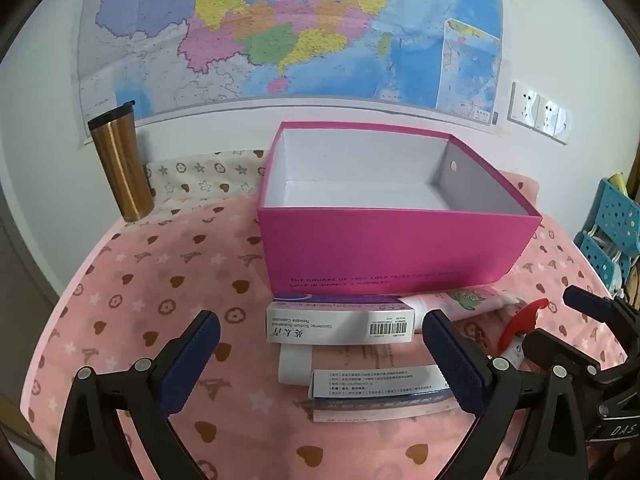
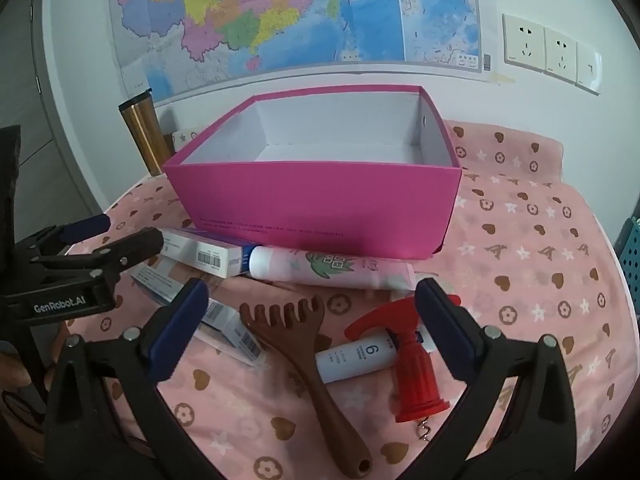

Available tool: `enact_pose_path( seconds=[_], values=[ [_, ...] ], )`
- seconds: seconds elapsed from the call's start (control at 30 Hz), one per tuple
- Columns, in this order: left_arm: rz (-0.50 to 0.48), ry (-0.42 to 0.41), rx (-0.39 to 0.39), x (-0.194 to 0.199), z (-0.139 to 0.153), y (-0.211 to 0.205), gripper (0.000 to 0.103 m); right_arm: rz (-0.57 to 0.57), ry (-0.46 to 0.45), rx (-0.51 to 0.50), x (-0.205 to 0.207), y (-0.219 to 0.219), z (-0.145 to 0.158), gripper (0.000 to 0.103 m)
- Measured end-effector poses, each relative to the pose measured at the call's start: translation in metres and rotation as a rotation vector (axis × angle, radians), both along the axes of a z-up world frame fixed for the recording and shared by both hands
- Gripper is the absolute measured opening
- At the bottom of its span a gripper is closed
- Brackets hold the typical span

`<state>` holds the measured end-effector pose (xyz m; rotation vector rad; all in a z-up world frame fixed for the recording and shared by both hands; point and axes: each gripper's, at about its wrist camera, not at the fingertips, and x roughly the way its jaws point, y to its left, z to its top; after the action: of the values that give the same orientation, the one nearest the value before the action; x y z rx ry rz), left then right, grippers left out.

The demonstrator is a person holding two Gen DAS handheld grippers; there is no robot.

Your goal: Organize rigid objects

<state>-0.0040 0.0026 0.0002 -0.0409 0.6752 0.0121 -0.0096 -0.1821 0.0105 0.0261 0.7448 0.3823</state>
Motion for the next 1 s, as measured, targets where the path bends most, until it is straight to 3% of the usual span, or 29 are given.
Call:
enact_pose_path(
  seconds=[1.0],
  values=[
    [0.009,0.003,-0.006,-0.0012,-0.0048,0.0042,0.103,0.010,0.001,0.039,-0.0011,0.0032,-0.0027,0.103]
  ],
)
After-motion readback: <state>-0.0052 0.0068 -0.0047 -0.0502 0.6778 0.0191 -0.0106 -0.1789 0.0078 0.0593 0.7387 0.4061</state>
